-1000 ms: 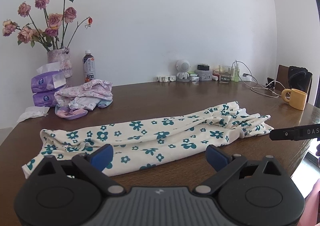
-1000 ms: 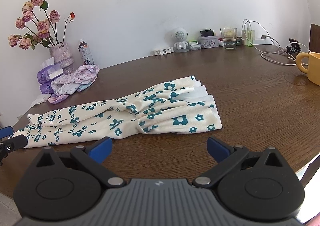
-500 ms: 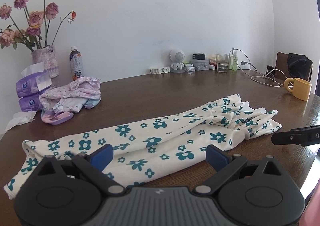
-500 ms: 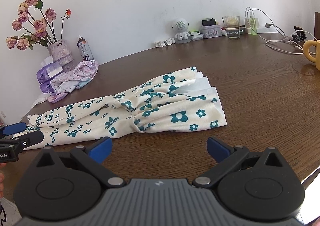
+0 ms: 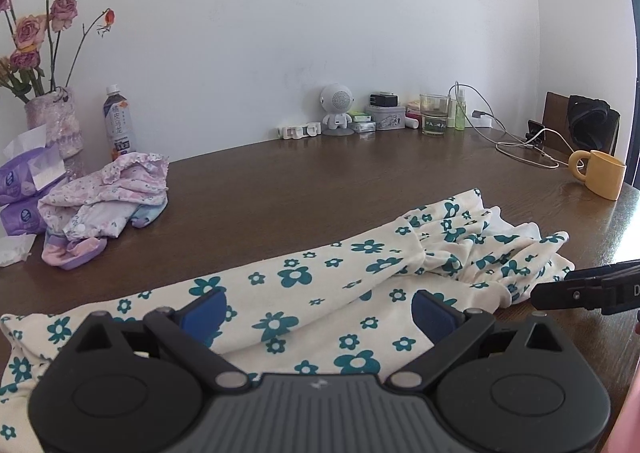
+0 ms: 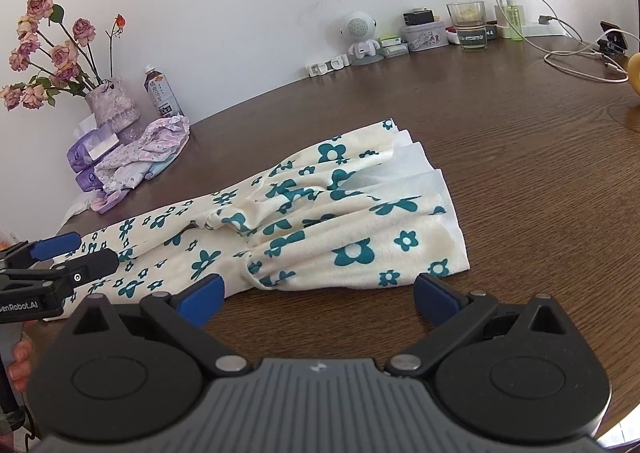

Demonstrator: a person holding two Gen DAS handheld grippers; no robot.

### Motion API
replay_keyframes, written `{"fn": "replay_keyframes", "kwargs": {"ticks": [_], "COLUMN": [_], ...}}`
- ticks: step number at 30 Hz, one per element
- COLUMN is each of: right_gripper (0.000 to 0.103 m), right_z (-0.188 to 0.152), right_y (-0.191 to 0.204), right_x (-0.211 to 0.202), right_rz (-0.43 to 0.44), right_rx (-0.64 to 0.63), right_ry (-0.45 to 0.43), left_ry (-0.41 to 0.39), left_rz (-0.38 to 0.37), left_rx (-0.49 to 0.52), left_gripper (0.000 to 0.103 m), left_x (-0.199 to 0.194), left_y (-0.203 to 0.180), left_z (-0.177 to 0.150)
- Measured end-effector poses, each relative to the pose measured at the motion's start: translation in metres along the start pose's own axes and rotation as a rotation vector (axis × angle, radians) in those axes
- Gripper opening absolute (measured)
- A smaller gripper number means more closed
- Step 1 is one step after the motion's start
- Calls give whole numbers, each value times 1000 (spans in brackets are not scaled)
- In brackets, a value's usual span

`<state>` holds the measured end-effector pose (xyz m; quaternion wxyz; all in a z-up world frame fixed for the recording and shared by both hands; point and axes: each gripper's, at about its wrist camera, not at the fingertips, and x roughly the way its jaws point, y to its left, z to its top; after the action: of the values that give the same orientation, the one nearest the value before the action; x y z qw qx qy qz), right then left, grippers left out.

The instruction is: Fold clothes

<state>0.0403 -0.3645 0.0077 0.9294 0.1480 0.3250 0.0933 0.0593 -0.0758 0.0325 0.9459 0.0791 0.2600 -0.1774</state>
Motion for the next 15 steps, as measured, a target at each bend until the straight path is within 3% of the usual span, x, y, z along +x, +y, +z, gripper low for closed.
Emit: {"fn": "replay_keyframes", "kwargs": {"ticks": [5,8,15], "right_gripper": [103,103,101], "right_z": [5,8,21], "right_y": [-6,-13,-29], "right_x": [0,0,7], "right_rz": [4,2,33], "right_rx": [21,53,143], "right_ry": [10,2,-19], "left_ry": [-20,-19,2], "left_rz": [-10,-56,-183], "left_rx": [21,17,24], "left_gripper": [99,95,56], "left_x": [13,26,59], "left_y": [-2,-8,-25], "left_z": [15,25,41]}}
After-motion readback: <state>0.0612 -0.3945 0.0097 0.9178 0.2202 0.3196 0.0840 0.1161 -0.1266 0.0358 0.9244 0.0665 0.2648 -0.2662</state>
